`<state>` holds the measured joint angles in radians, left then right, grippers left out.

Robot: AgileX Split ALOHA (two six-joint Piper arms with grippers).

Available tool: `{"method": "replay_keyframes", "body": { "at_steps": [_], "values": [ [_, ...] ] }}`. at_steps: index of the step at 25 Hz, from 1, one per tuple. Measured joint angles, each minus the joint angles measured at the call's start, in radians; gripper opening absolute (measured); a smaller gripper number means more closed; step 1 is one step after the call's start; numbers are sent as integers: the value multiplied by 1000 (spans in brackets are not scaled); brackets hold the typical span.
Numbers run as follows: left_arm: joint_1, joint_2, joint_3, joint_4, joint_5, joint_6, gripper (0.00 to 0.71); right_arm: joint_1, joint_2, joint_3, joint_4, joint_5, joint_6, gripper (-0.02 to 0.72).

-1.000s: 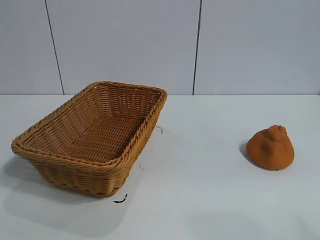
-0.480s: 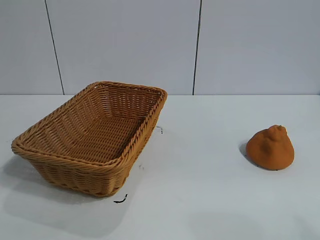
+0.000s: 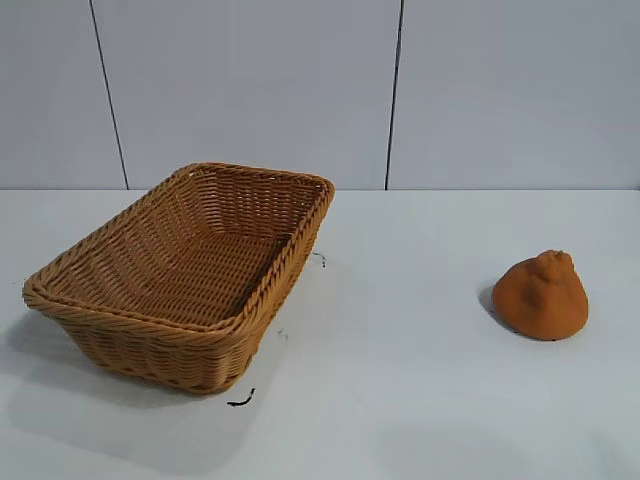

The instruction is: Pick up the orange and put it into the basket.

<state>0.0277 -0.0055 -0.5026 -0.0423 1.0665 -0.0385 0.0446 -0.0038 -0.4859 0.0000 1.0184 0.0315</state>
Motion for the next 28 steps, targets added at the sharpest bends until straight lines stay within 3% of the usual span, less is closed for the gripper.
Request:
{"method": "replay_keyframes", "body": {
  "at_steps": [10,20,28],
  "values": [
    [-24,25,-50,-31,-6,33,697,0,0,0,0,1,0,694],
    [-51,383,-290,-52,-25,57,697,0,0,0,0,1,0,694],
    [-73,538,-317,-165,-30,188,697,0,0,0,0,1,0,694]
  ]
}}
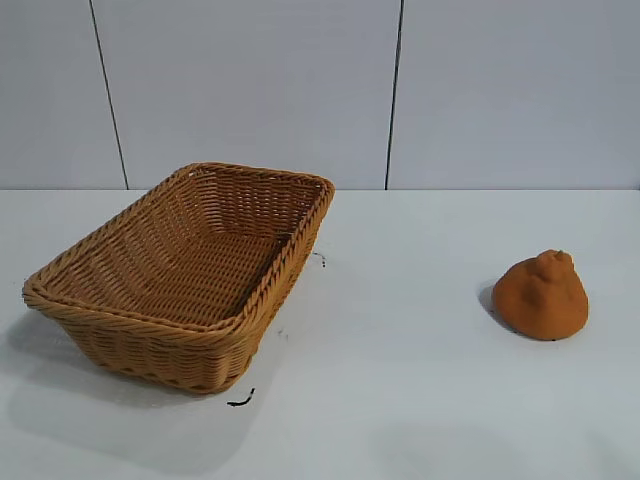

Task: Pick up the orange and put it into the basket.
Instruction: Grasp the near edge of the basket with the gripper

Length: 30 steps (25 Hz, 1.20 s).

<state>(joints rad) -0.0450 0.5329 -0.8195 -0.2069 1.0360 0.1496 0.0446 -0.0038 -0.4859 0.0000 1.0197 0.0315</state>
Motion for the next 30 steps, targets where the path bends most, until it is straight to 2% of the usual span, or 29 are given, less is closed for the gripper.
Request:
{"method": "replay_keyframes", "body": {
  "at_steps": [4,11,20,24,30],
  "values": [
    [-16,42,0,-38,-1,60,697,0,0,0,0,0,0,694],
    [-18,163,0,-180,1,236,697,0,0,0,5,0,0,694],
    [-18,351,0,-299,-4,260,697,0,0,0,5,-1,0,694],
    [-18,400,0,-360,-50,175,697,0,0,0,5,-1,0,694],
    [-18,410,0,-372,-113,-5,697,0,0,0,7,0,0,694]
  ]
}}
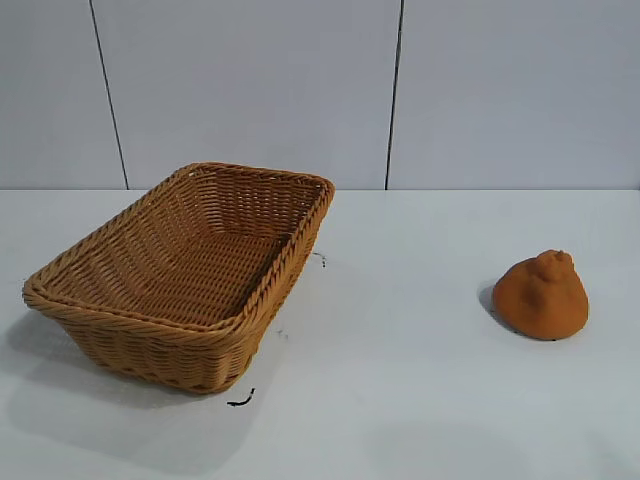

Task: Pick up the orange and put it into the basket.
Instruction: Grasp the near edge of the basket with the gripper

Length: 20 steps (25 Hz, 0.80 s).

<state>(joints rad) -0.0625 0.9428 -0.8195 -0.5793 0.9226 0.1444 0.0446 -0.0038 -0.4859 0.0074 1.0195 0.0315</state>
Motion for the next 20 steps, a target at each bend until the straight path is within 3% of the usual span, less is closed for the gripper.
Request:
{"method": "replay_keyframes", "body": {
  "at_steps": [3,9,16,20],
  "values": [
    [-19,0,25,-48,-29,-46,697,0,0,0,0,0,0,694],
    [-114,11,182,-180,-189,-106,697,0,0,0,1,0,0,694],
    [-123,167,217,-257,-269,-252,690,16,0,0,5,0,0,694],
    [-158,214,217,-305,-349,-257,689,30,0,0,5,1,0,694]
  ]
}}
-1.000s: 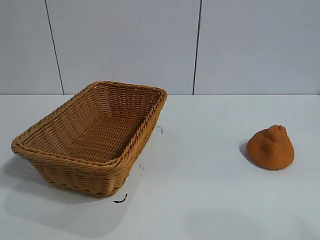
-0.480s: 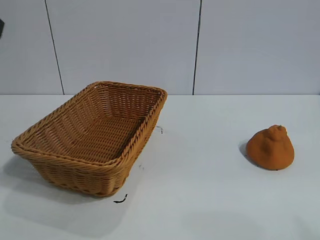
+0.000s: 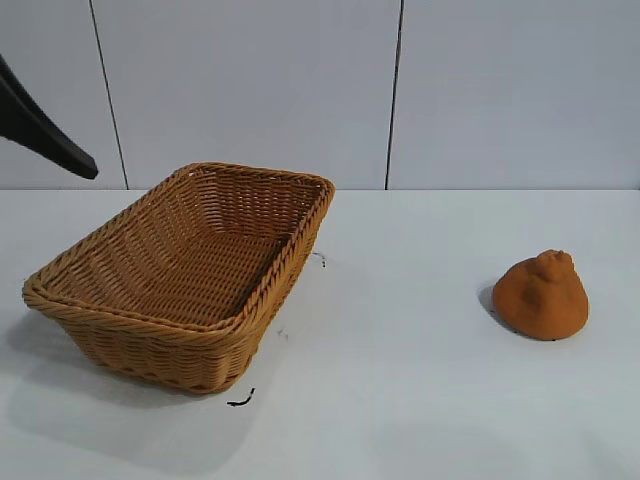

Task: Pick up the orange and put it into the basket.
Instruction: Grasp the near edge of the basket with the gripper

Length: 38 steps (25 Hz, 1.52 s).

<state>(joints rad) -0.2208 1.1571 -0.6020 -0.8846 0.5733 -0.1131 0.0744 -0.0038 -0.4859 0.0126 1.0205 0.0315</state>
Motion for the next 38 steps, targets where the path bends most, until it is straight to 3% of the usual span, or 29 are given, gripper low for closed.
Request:
{"method": "replay_keyframes", "body": {
  "at_steps": [5,9,33,38],
  "values": [
    [-74,72,0,-11,-64,-11,688,5,0,0,0,0,0,694],
    [-89,138,0,-12,-73,-14,688,5,0,0,0,0,0,694],
    [-66,422,-5,-14,-280,-72,688,5,0,0,0,-2,0,694],
    [-66,465,-79,-13,-287,-71,688,5,0,0,4,-2,0,694]
  ]
}}
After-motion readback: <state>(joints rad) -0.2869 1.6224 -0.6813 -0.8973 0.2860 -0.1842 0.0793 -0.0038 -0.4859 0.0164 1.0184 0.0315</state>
